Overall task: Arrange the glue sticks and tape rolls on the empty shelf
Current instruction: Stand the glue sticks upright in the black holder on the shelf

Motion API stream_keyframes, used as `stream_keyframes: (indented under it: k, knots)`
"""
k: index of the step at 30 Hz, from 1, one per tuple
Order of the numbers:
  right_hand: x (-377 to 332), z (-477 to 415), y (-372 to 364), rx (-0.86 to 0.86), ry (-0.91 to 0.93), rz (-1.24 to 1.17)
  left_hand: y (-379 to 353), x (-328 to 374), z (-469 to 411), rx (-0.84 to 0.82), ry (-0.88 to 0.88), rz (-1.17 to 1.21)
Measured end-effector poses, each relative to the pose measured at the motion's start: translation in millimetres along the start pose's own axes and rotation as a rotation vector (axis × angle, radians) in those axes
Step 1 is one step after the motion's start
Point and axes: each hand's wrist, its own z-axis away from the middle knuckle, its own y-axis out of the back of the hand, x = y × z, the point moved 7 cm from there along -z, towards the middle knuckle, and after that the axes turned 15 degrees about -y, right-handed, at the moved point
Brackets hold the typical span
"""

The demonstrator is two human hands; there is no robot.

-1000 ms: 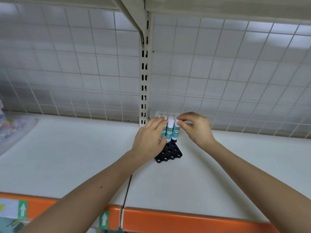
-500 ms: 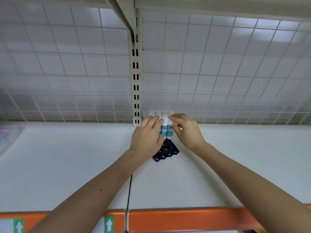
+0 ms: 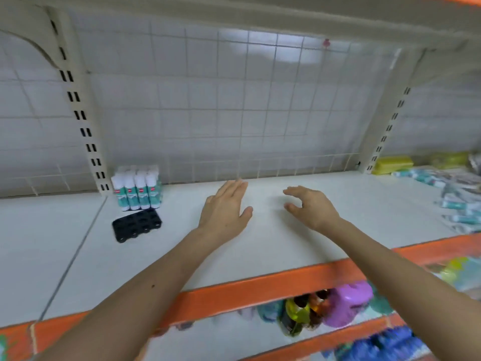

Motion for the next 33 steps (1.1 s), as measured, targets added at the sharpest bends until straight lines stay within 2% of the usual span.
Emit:
stream_keyframes:
  k: [6, 14, 24, 33]
  knots:
    - [164, 16, 69, 0.085, -0.198, -0.017, -66, 132, -68, -0.027, -0.112, 0.151]
    - [293, 13, 129, 0.146, -0.341, -0.021, -127, 242, -155, -0.107, -0.281, 0.21]
    - [387, -78, 157, 0.181, -0.427, 0.032, -189, 281, -288, -0.128, -0.317, 0.239]
    - [425, -164, 165, 0.141, -0.425, 0.204, -249, 306, -391, -0.22, -0.336, 0.195]
